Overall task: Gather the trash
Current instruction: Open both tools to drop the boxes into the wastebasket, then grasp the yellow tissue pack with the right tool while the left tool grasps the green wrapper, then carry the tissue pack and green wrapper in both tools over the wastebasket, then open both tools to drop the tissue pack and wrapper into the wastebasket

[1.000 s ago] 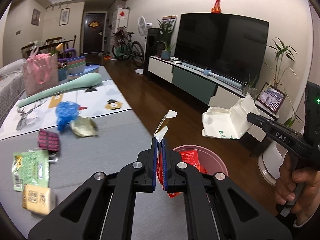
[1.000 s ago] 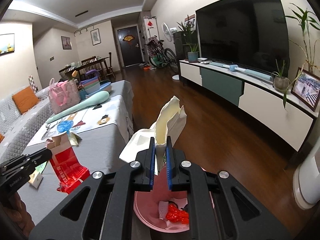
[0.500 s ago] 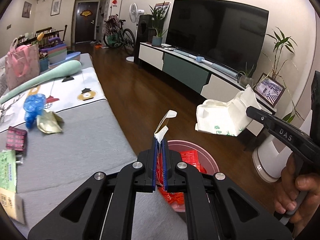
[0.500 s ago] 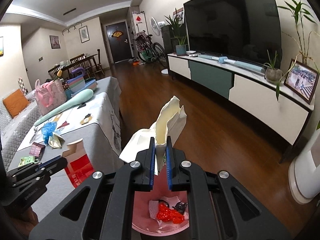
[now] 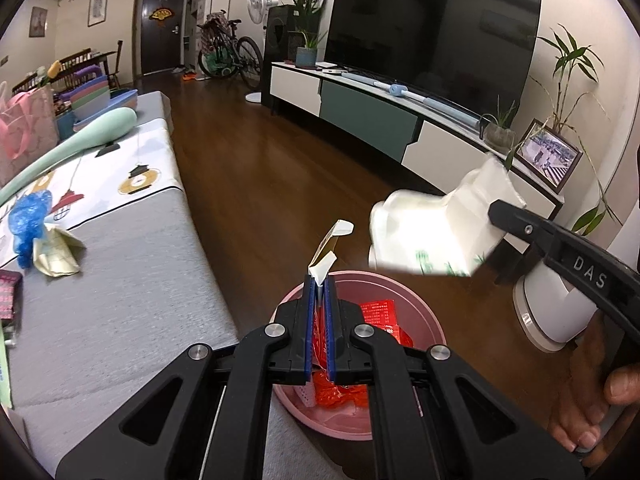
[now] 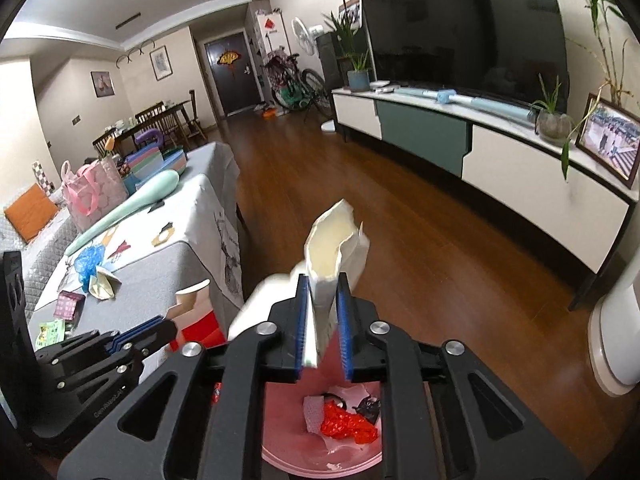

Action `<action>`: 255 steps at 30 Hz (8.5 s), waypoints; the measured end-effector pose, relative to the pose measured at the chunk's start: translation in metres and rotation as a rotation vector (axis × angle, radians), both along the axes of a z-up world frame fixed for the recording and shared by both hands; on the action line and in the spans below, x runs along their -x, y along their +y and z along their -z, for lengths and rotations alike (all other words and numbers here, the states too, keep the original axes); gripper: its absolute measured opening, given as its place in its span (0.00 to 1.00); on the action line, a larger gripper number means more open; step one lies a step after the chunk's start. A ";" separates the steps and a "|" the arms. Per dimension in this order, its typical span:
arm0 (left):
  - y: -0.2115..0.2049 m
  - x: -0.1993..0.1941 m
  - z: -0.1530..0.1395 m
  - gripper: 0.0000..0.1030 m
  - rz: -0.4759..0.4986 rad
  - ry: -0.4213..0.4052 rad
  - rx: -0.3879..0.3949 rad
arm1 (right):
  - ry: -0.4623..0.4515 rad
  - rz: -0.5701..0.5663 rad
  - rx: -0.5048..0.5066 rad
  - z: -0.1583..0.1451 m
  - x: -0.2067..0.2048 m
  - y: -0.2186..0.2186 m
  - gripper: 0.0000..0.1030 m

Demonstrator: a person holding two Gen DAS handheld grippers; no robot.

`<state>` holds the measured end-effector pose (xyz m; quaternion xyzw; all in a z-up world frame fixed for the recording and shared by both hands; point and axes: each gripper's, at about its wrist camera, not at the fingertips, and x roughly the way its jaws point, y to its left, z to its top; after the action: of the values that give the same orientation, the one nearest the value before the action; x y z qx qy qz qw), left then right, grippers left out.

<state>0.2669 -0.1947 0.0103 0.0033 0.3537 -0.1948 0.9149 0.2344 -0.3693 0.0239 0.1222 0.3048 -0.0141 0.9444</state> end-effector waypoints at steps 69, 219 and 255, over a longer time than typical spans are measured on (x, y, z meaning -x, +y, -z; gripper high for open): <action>0.431 0.115 -0.063 0.35 -0.512 -0.088 0.109 | 0.180 -0.496 0.126 0.036 0.044 0.428 0.80; 0.090 0.086 -0.044 0.01 -0.050 -0.150 0.073 | -0.019 0.093 0.095 -0.022 0.045 0.016 0.74; 0.057 0.047 -0.019 0.31 -0.027 -0.035 0.029 | 0.049 0.069 0.026 0.009 -0.012 0.039 0.85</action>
<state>0.2197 -0.1379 0.0296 -0.0115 0.3348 -0.1876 0.9234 0.2466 -0.3307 0.0151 0.1202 0.3231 -0.0538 0.9372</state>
